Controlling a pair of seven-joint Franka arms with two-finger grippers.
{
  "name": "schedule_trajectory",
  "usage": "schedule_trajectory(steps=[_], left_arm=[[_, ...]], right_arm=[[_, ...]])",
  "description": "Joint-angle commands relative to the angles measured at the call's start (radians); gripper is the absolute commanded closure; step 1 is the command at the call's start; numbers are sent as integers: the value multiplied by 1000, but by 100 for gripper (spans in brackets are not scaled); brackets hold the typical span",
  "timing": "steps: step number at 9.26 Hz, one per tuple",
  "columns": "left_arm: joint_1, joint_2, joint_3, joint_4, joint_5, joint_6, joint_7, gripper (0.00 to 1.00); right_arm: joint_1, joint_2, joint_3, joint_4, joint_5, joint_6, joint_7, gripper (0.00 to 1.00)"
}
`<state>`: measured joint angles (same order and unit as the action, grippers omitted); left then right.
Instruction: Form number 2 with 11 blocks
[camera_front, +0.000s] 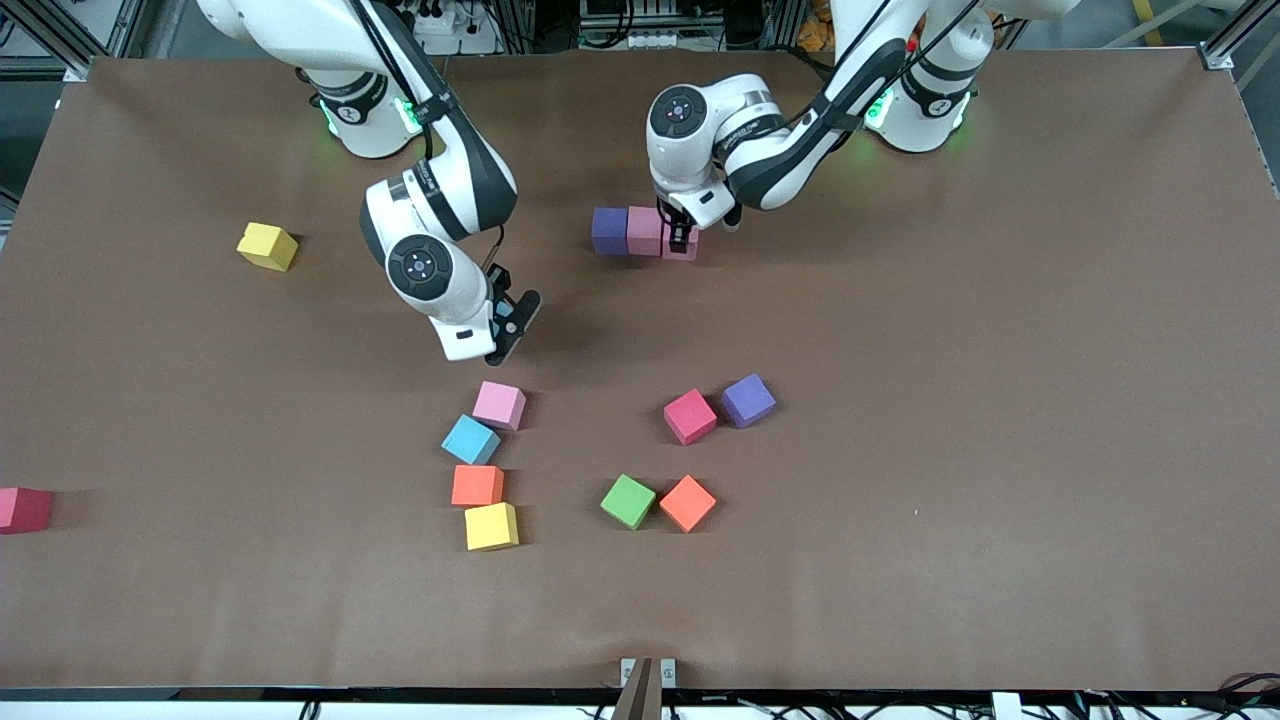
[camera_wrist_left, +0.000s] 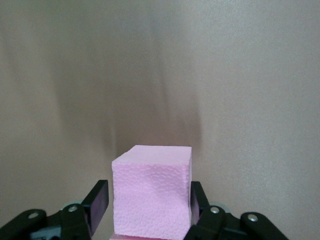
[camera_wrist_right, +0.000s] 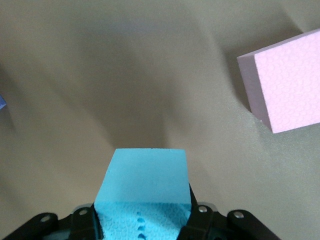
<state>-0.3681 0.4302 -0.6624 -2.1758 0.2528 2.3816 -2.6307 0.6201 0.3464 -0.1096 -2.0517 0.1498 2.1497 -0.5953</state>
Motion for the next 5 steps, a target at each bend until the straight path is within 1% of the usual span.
schedule_trajectory(steps=[1, 3, 5], left_arm=[[14, -65, -26, -12, 10, -62, 5, 26], [14, -85, -37, -10, 6, -91, 5, 26], [18, -108, -40, 16, -6, -122, 12, 26]], right_arm=[[-10, -1, 5, 10, -18, -8, -8, 100], [-3, -1, 5, 22, -18, -17, -6, 100], [-8, -1, 5, 22, -18, -16, -6, 100]])
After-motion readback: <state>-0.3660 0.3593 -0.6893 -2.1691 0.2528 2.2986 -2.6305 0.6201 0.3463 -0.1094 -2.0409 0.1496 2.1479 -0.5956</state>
